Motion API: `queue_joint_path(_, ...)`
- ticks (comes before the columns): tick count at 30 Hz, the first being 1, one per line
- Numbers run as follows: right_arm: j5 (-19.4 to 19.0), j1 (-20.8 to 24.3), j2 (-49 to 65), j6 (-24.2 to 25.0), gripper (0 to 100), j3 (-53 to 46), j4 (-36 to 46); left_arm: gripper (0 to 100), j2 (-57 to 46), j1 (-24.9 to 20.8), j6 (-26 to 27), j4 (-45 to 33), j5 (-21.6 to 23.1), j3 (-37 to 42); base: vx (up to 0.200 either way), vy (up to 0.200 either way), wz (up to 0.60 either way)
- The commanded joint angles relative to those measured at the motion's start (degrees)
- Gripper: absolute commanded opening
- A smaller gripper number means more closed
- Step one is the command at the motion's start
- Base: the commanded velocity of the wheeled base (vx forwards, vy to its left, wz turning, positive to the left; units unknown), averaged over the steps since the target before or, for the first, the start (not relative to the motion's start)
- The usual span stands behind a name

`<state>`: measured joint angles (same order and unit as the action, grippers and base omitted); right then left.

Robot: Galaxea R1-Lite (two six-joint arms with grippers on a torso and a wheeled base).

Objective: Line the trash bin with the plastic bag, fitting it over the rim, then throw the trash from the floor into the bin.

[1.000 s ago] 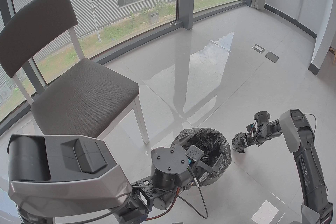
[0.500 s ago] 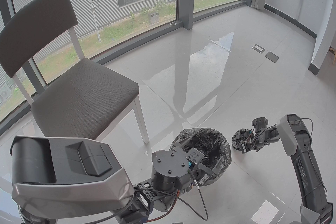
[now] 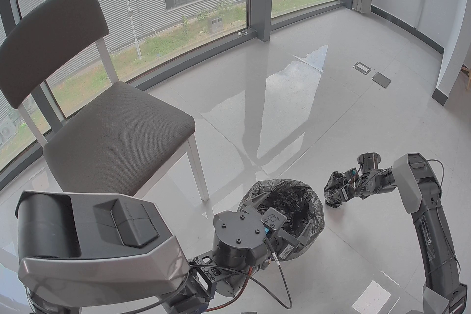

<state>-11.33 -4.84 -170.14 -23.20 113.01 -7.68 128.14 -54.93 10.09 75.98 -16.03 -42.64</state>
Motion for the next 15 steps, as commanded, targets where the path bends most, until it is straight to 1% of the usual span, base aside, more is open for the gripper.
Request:
queue_joint_path(1, 0.0, -0.5, 4.9, -0.9, 100, -4.1, -1.5, 100, 0.2, 0.0, 0.0, 0.0, 0.0, -0.3, 0.0, 0.0, 0.0)
queue_joint_path(6, 0.0, -0.6, 5.2, -1.1, 100, -3.7, -1.5, 100, 0.0, 0.0, 0.0, 0.1, 0.0, -0.3, 0.0, 0.0, 0.0)
queue_joint_path(9, 0.0, -0.5, 4.4, -0.9, 100, -1.8, -1.3, 100, 0.0, 0.0, 0.0, 0.1, 0.0, -0.3, 0.0, 0.0, 0.0)
queue_joint_path(13, 0.0, -0.3, 2.2, -1.0, 100, 1.6, -0.4, 100, -0.1, 0.0, 0.0, 0.1, 0.0, -0.2, 0.0, 0.0, 0.0)
queue_joint_path(15, 0.0, -0.1, 1.0, -0.9, 100, 1.6, 1.3, 100, -0.1, 0.0, -0.1, 0.3, 0.0, -0.2, 0.0, 0.0, 0.0)
